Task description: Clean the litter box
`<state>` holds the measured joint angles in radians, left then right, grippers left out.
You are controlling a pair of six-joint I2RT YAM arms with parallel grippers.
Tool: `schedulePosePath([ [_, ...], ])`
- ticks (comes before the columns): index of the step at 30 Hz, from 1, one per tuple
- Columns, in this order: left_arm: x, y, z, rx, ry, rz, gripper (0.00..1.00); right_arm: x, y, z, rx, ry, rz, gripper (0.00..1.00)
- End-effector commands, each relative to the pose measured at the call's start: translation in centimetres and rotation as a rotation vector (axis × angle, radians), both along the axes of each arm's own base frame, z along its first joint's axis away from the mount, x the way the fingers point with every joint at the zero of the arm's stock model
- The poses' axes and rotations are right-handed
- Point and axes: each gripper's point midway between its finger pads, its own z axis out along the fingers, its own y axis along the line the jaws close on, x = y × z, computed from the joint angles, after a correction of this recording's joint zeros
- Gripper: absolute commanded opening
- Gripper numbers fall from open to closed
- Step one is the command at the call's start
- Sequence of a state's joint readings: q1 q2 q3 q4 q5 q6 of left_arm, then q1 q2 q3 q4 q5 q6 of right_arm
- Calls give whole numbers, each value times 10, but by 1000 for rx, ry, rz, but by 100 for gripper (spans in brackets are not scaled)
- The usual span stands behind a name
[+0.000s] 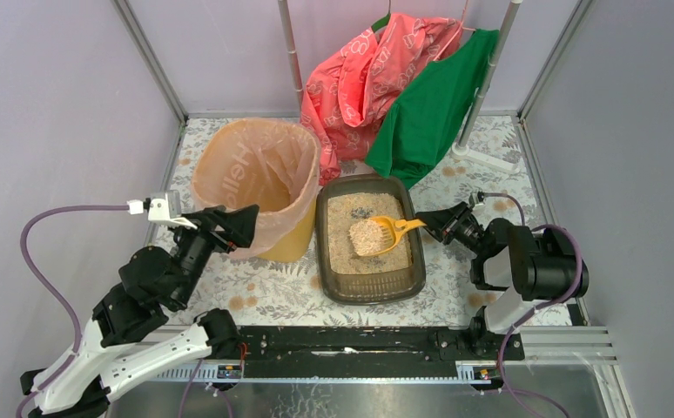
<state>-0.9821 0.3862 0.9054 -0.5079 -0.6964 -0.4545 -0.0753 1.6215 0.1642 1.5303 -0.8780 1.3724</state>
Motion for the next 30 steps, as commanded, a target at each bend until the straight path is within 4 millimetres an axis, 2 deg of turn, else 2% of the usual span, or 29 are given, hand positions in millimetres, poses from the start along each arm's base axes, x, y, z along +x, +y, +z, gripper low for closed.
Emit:
schedulePosePath([
  [1,-2,-1,23,-63,-34,-12,99,0,1,30,6,-160,2,0],
  [3,-3,0,25,-68,-37,-12,99,-1,5,38,19,-180,21,0],
  [6,-2,2,26,-64,-41,-5,99,3,-3,44,-3,-205,-12,0],
  [8,-2,1,26,-67,-41,-3,99,1,12,43,-13,-199,38,0],
  [10,-1,-2,27,-66,-42,-12,99,1,3,46,-2,-203,6,0],
  [11,-1,-3,27,-63,-40,-15,99,4,-2,45,-4,-202,-17,0],
  [14,0,-5,27,-63,-41,-18,99,0,16,41,-12,-195,48,0],
  [16,-1,-5,29,-60,-44,-21,99,4,1,37,-11,-182,0,0],
  [17,-1,-4,29,-62,-44,-21,99,6,-2,35,-17,-179,-9,0],
  [19,-1,-3,28,-67,-45,-15,99,4,5,36,-5,-184,30,0],
  [21,0,-3,28,-59,-43,-11,99,9,-5,36,18,-168,-1,0],
  [24,1,-4,26,-59,-39,-11,99,10,6,34,18,-169,34,0],
  [27,1,-5,28,-53,-39,-14,99,15,-7,31,12,-164,-24,0],
  [29,1,-3,28,-56,-41,-6,99,13,4,33,20,-164,26,0],
  [30,2,-3,27,-50,-41,-3,99,13,3,34,22,-164,23,0],
])
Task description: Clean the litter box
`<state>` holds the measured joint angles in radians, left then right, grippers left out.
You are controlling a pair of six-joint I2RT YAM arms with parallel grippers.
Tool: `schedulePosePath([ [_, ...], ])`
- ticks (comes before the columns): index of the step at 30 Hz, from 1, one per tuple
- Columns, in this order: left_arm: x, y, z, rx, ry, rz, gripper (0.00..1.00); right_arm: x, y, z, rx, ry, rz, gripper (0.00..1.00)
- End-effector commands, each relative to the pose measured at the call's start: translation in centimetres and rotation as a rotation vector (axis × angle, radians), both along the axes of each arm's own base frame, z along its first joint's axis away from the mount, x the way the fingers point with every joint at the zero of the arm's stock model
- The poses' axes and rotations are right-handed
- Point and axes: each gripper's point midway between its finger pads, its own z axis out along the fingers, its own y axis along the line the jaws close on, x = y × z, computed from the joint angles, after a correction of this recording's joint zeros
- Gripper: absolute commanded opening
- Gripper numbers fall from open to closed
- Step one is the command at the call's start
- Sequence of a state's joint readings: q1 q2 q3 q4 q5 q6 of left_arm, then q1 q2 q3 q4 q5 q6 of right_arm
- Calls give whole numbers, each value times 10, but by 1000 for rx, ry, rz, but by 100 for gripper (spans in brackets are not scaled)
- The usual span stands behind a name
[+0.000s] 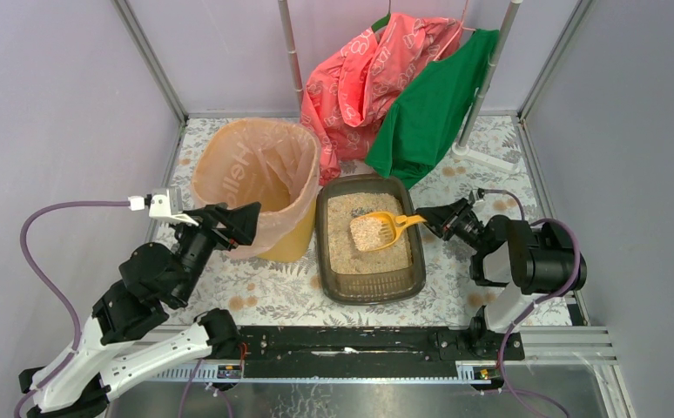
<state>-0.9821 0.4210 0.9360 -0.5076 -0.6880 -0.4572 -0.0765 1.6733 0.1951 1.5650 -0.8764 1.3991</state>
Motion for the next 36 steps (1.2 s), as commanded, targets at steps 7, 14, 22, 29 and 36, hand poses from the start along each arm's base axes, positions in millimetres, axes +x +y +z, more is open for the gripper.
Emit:
schedulePosePath([
  [7,1,-1,19,-43,-39,2,99,6,0,33,6,-165,6,0],
  [14,-1,5,21,-53,-42,13,99,14,-10,51,27,-198,-7,0],
  [22,-2,10,20,-60,-46,22,99,21,-8,67,60,-209,31,0],
  [29,-4,14,17,-64,-50,31,99,20,-9,96,88,-258,48,0],
  [36,-6,17,19,-55,-50,32,99,22,8,78,87,-224,46,0],
])
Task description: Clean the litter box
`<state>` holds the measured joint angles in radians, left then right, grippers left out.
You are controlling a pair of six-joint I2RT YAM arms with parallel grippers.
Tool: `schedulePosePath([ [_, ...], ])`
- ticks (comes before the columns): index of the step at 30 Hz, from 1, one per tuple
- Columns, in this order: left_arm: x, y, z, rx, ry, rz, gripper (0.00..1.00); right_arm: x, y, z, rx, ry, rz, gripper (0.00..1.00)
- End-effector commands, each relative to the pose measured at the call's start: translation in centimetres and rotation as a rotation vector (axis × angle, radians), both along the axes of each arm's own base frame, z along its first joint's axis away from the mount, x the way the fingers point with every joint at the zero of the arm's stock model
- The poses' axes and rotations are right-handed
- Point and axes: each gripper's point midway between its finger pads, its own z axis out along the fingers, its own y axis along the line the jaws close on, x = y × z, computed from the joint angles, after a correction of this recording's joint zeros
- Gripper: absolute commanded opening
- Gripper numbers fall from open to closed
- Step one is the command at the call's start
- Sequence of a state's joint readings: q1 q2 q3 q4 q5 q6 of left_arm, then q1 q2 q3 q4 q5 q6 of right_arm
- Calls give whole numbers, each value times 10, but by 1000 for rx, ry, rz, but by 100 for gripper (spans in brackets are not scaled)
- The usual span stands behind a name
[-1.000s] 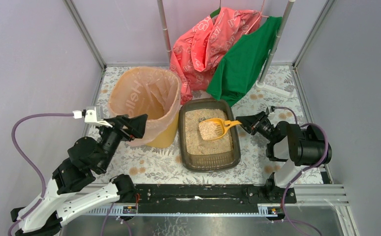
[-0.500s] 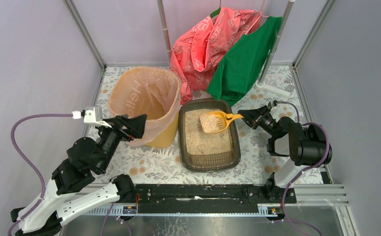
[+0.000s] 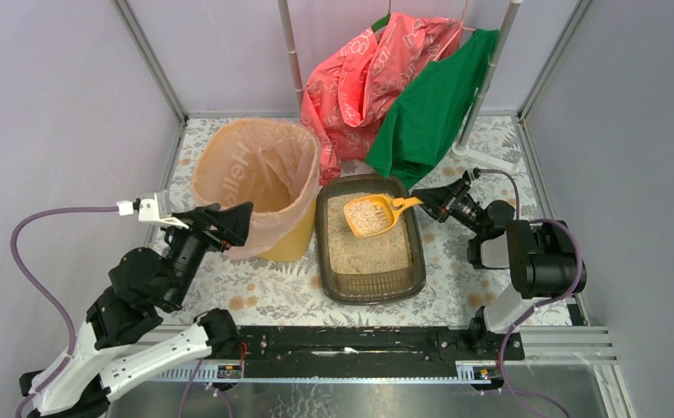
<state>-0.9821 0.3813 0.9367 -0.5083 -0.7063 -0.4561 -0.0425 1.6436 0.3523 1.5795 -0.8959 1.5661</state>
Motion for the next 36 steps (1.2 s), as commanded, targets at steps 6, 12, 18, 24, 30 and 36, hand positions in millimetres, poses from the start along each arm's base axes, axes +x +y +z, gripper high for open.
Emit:
schedulePosePath([
  [6,-3,12,8,-23,-23,31,99,-3,2,20,-11,-150,-7,0],
  [12,-2,9,6,-29,-19,24,99,-2,2,23,-14,-160,10,0],
  [18,-1,7,6,-31,-18,23,99,-4,10,18,-18,-153,39,0],
  [24,-1,4,5,-31,-18,12,99,-3,9,16,-23,-149,49,0],
  [30,0,5,4,-28,-23,18,99,-3,12,11,-27,-139,56,0],
  [36,0,9,2,-15,-20,31,99,-3,10,7,-30,-129,54,0],
])
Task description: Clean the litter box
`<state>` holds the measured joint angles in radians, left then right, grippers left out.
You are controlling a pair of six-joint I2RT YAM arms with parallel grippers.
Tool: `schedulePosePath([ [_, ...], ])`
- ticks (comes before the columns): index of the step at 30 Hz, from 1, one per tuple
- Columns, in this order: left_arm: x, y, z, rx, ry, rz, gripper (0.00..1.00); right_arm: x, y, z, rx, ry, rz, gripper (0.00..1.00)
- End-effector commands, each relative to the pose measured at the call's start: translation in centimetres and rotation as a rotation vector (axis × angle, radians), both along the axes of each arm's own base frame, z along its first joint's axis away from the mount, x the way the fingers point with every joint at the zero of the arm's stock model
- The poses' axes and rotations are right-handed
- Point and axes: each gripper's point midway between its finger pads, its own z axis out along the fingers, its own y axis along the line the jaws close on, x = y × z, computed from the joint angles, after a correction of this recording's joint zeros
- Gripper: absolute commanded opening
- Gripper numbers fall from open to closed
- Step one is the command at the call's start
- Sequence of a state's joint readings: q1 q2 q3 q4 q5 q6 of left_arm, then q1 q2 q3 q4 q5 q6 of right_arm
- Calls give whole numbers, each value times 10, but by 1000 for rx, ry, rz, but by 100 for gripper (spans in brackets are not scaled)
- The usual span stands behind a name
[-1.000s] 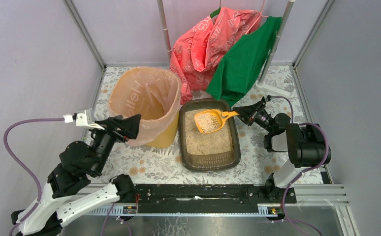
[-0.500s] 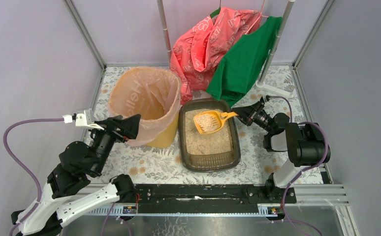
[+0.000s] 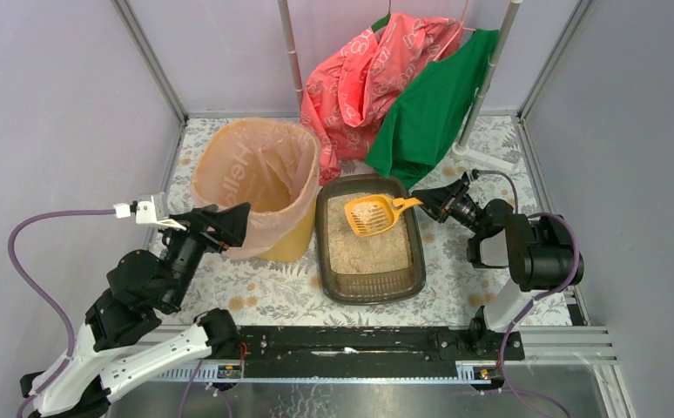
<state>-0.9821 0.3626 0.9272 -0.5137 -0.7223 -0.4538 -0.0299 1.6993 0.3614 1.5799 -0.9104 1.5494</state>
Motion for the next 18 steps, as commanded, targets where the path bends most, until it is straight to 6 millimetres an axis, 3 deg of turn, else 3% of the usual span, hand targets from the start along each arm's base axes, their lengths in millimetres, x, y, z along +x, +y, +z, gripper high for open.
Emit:
schedulePosePath([
  [1,1,3,4,-11,-20,15,99,-7,7,23,-14,-161,41,0],
  [3,1,4,4,-9,-20,17,99,-2,-9,23,-18,-160,-19,0],
  [4,1,3,4,-12,-18,16,99,-1,-7,22,-18,-162,-20,0],
  [6,1,2,2,-14,-19,16,99,-10,22,24,-11,-168,84,0],
  [7,2,2,1,-8,-22,17,99,-12,24,23,-9,-161,86,0],
  [9,1,1,3,-6,-18,12,99,-4,0,21,-17,-158,-2,0],
  [10,1,2,3,-9,-17,12,99,-3,-2,20,-19,-159,-13,0],
  [13,0,5,2,-12,-23,20,99,-13,17,21,-18,-161,69,0],
  [16,-1,8,1,-13,-15,23,99,-6,-10,20,-26,-159,-24,0],
  [18,-1,8,-1,-18,-16,25,99,-14,7,21,-25,-162,49,0],
])
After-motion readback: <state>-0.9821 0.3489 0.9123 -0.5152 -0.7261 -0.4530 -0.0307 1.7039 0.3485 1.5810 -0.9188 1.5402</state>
